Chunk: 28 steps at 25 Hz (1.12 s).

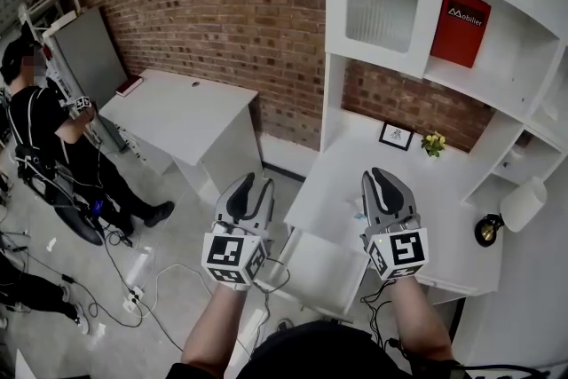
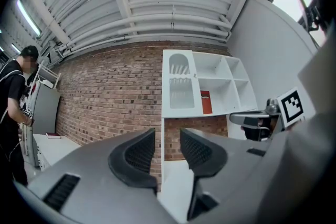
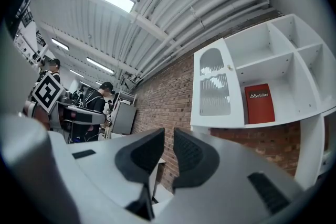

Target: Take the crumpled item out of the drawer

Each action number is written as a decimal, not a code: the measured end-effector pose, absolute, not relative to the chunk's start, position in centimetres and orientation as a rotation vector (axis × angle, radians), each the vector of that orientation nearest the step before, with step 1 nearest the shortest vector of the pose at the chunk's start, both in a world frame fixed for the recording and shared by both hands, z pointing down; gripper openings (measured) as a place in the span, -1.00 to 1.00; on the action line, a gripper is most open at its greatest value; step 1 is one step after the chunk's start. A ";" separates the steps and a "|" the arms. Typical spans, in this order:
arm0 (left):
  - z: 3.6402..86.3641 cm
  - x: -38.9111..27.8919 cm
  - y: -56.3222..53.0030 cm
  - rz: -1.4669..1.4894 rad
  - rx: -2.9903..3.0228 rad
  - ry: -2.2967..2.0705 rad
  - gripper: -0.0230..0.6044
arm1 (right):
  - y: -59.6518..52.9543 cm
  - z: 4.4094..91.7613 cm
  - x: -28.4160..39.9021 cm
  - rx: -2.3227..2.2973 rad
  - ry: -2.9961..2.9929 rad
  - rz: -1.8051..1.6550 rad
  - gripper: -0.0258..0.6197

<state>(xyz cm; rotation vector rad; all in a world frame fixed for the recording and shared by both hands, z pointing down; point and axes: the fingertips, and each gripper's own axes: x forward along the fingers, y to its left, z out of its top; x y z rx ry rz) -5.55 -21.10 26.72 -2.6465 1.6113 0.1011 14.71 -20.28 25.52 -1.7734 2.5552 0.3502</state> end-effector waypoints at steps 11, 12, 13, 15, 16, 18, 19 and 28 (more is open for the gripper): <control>26.9 -5.6 -21.0 0.104 -2.654 1.625 -0.47 | -20.0 25.2 14.8 -1.753 2.546 0.341 -0.79; 26.9 -5.5 -21.0 0.104 -2.654 1.625 -0.47 | -20.0 25.2 14.7 -1.750 2.546 0.342 -0.79; 26.9 -5.5 -21.0 0.104 -2.653 1.625 -0.47 | -19.9 25.2 14.7 -1.749 2.546 0.344 -0.81; 26.9 -5.5 -21.0 0.105 -2.653 1.624 -0.47 | -19.8 25.2 14.7 -1.745 2.545 0.355 -0.84; 26.9 -5.5 -21.0 0.105 -2.654 1.624 -0.47 | -19.8 25.3 14.7 -1.741 2.544 0.360 -0.84; 27.0 -5.5 -20.9 0.105 -2.657 1.626 -0.47 | -19.8 25.4 14.7 -1.736 2.544 0.361 -0.84; 27.0 -5.4 -20.9 0.104 -2.658 1.626 -0.47 | -19.8 25.4 14.8 -1.734 2.543 0.359 -0.84; 27.4 -5.0 -21.2 0.084 -2.662 1.634 -0.47 | -20.1 25.6 15.3 -1.734 2.545 0.333 -0.84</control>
